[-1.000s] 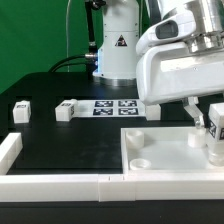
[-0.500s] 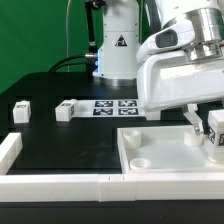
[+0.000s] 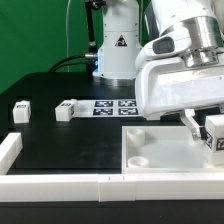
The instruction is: Assemble one leg
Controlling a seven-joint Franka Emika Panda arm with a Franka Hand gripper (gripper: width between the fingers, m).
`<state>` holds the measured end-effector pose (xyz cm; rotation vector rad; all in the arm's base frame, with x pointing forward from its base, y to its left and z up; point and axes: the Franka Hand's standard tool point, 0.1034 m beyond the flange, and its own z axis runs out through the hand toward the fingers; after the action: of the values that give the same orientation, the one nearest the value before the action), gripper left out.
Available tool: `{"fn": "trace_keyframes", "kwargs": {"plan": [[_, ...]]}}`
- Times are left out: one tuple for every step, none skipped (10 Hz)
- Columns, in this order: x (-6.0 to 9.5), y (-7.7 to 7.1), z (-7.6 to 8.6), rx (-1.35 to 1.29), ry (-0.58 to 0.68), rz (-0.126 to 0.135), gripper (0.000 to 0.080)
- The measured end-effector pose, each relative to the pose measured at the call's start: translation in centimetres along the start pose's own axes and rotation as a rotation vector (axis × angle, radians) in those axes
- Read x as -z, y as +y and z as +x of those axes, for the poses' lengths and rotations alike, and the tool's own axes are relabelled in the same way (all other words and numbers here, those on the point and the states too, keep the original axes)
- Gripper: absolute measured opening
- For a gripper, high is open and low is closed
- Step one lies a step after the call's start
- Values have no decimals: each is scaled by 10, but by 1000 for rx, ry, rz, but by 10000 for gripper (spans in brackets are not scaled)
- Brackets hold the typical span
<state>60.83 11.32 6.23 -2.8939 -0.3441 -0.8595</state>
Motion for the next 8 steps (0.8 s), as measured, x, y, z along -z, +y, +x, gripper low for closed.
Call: {"fn": "trace_keyframes", "kwargs": {"plan": [[0,0,0,0,-2,1,395],[0,0,0,0,-2,1,535],[0,0,-1,0,-2,1,613],[0,0,-1,0,-2,1,613],[0,0,-1,0,-2,1,642],[0,0,-1,-1,-4,1,648],[7,3,6,-4,-21,2,648],[20,5,18,-9,-19,-2,648]]}}
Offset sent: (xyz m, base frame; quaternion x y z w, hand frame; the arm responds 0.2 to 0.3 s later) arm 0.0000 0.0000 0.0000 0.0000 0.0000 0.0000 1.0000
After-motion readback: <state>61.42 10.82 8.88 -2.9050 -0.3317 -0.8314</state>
